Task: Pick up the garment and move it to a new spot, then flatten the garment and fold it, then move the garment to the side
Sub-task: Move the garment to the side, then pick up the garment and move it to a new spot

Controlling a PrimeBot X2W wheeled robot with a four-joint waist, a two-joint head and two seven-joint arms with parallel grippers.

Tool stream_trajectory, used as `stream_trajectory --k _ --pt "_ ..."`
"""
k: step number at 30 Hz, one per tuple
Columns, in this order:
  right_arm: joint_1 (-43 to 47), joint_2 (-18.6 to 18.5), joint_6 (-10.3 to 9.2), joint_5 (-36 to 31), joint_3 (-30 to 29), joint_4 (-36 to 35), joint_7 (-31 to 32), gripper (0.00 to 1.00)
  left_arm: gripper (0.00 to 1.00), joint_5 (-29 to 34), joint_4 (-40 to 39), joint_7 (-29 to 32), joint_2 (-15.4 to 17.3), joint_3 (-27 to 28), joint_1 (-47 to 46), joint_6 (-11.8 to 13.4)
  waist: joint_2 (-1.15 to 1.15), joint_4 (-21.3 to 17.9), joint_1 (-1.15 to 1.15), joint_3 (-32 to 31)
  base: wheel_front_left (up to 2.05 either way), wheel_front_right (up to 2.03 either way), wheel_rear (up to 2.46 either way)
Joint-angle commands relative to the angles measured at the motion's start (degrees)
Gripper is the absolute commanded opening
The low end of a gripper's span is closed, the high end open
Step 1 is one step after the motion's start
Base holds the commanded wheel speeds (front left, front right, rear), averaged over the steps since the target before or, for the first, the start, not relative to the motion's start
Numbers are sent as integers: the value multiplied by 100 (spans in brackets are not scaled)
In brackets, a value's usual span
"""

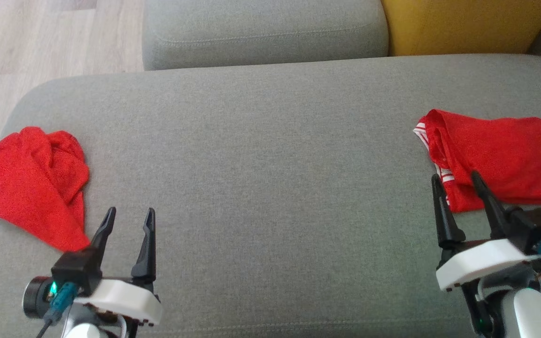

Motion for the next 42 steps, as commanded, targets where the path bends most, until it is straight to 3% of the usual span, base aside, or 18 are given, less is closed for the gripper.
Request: stream_trajectory --k 1,28,34,42 --pt "-117 -13 -4 -48 125 -253 13 100 100 12 -185 5 170 207 -239 53 0 8 0 -23 0 0 0" --pt "-79 -13 -4 -75 52 -378 122 100 100 -28 -279 -2 199 175 -305 152 0 98 0 13 0 0 0" --pt "-45 -13 -4 -124 54 -479 162 100 100 -42 -264 -30 172 204 -387 169 0 414 0 41 0 0 0" --pt "30 -13 -4 -111 122 -693 213 100 100 -31 -220 -70 108 189 -575 123 0 1184 0 23 0 0 0"
